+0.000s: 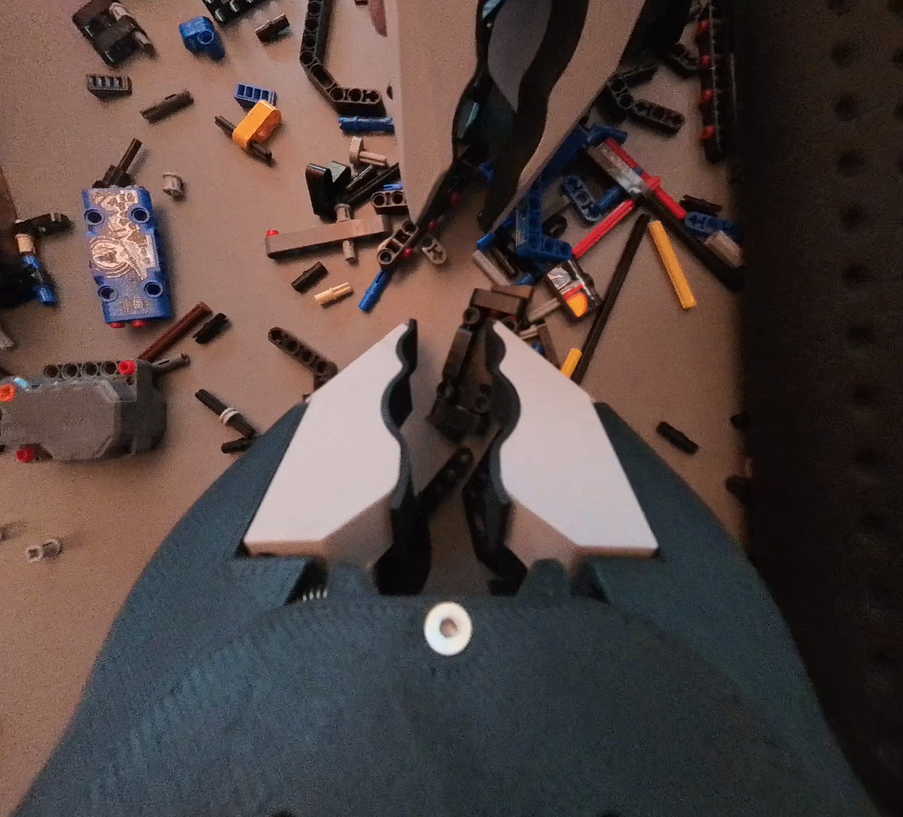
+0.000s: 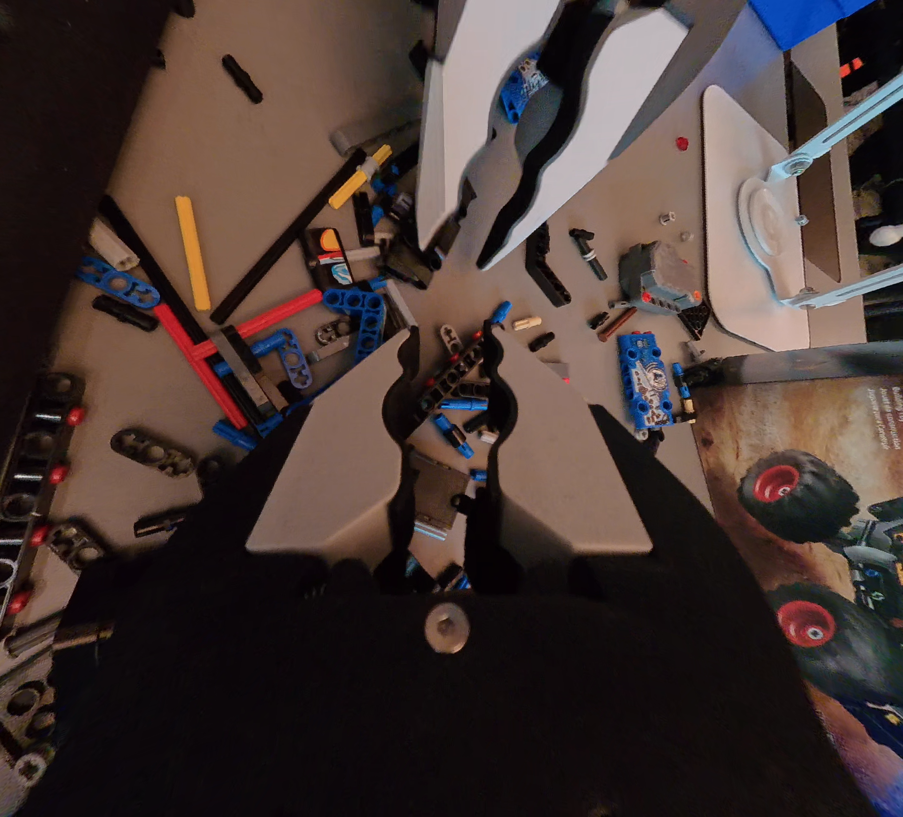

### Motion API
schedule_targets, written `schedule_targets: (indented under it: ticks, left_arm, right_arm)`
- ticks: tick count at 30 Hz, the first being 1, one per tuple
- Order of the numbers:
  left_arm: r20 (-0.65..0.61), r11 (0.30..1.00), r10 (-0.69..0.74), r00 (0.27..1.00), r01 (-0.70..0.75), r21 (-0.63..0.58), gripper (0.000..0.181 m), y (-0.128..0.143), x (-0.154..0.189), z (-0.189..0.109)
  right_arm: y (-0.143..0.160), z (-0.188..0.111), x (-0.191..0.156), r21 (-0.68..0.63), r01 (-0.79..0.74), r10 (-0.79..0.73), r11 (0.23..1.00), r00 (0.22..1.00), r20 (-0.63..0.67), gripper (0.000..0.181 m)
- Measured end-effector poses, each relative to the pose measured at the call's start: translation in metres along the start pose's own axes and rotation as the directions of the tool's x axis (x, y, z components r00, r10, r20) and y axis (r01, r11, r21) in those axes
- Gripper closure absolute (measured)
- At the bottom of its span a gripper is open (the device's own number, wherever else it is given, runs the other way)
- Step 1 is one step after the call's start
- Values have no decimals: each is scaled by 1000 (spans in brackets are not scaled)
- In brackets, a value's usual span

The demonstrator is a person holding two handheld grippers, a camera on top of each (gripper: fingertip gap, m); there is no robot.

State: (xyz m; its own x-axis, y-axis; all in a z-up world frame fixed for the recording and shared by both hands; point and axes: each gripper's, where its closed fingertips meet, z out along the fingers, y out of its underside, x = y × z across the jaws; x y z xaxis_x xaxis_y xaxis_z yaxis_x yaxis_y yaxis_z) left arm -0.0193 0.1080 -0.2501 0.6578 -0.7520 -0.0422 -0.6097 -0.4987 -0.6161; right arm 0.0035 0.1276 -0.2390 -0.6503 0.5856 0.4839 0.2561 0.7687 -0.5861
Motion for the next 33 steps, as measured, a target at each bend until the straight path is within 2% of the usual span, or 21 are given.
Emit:
schedule_targets:
  ticks: [2,7,11,14,17,20,22,27,33]
  left_arm:
    - [-35,1000,2,999,-2,-6,138,1,7,-4]
    - [-41,998,58,997,-60,-33,136,4,14,-3]
    - [-57,998,59,997,-60,-9,137,4,17,-19]
    - [-83,995,96,992,-96,11,133,4,26,-20]
    - [-31,986,142,989,-144,-85,136,15,19,-6]
    - [-84,991,114,990,-119,-54,151,9,28,3]
    - [-65,993,107,992,-110,-48,155,6,24,5]
    - [-46,997,69,997,-70,-37,156,6,18,6]
    - [-60,998,-55,997,55,3,157,5,8,4]
  right_arm:
    - [1,1,-1,2,-4,4,1000,1000,7,158]
    - [-1,-2,1,19,-16,16,1000,1000,4,159]
    - [-4,-4,0,26,-15,14,1000,1000,5,159]
    - [-7,-4,-1,37,-15,14,999,1000,13,159]
    - [-7,-3,-4,35,-8,7,999,1000,22,159]
    - [-6,-3,-5,29,-7,7,1000,1000,24,159]
    - [-6,-3,-4,27,-10,10,1000,1000,22,160]
    - [-6,-4,-5,31,-15,14,999,1000,28,159]
    - [-11,-3,-13,56,-32,29,998,997,69,159]
